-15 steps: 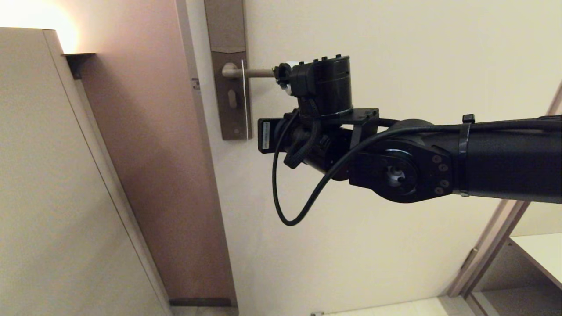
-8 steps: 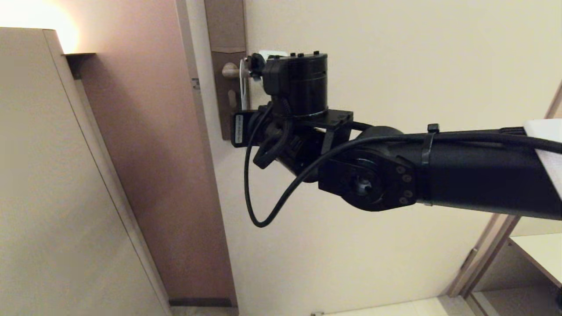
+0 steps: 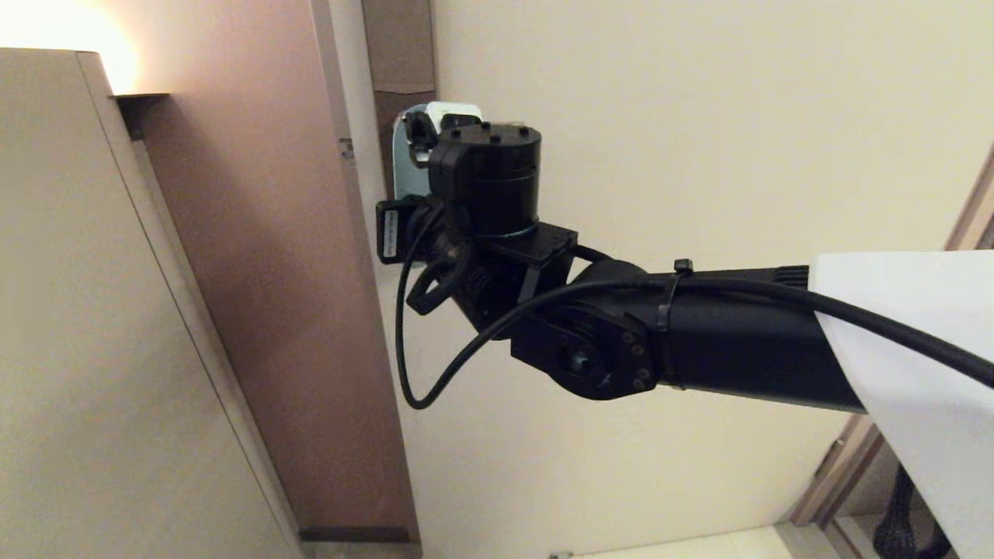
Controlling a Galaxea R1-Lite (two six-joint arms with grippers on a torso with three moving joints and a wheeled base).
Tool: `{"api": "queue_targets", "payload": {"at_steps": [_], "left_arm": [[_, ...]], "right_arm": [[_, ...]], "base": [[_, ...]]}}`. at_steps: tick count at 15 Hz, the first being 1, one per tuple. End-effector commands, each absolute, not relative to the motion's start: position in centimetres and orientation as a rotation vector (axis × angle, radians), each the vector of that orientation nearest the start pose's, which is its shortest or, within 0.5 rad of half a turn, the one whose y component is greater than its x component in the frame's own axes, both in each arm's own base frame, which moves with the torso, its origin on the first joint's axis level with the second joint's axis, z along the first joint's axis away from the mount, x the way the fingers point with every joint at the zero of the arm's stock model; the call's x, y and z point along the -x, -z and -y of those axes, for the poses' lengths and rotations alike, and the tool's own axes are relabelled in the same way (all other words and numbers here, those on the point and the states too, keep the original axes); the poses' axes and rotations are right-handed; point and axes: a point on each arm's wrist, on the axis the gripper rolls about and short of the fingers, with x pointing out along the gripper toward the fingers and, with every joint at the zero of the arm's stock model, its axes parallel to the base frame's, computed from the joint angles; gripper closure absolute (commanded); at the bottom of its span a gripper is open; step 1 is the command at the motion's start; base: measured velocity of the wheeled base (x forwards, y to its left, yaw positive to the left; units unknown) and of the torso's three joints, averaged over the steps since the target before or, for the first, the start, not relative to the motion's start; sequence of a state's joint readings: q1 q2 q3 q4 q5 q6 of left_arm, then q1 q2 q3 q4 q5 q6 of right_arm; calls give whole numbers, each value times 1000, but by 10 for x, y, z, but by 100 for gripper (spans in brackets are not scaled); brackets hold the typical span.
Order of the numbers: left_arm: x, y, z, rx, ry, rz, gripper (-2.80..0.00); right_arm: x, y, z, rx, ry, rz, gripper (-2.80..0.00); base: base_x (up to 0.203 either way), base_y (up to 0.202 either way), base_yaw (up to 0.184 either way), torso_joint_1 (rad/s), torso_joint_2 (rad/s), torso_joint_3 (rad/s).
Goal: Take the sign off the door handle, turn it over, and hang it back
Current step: Hang the sign back with the other side facing out
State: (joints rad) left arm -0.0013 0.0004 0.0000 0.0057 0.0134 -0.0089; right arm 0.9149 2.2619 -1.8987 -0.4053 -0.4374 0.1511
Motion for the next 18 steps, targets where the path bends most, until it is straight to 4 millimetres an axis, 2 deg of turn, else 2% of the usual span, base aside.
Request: {"api": "queue_targets", "payload": {"at_steps": [1,9,13,18], "left_arm": [[23,-75,0,9,-12,-6,0],[23,-75,0,9,-13,-6,0],[23,-75,0,9,-12,-6,0],[23,-75,0,9,-13,-6,0]], "right_arm": [[-308,-233,-384,-183,-463,9,0],[-314,-207,-407,-176,-451,118,0],[-317,-203,-409,-153,-444,185,0],[-323,-184,-413,-132,-437,175,0]], "base": [[0,0,0,0,0,0],[0,0,0,0,0,0],[0,0,0,0,0,0],[0,0,0,0,0,0]]}}
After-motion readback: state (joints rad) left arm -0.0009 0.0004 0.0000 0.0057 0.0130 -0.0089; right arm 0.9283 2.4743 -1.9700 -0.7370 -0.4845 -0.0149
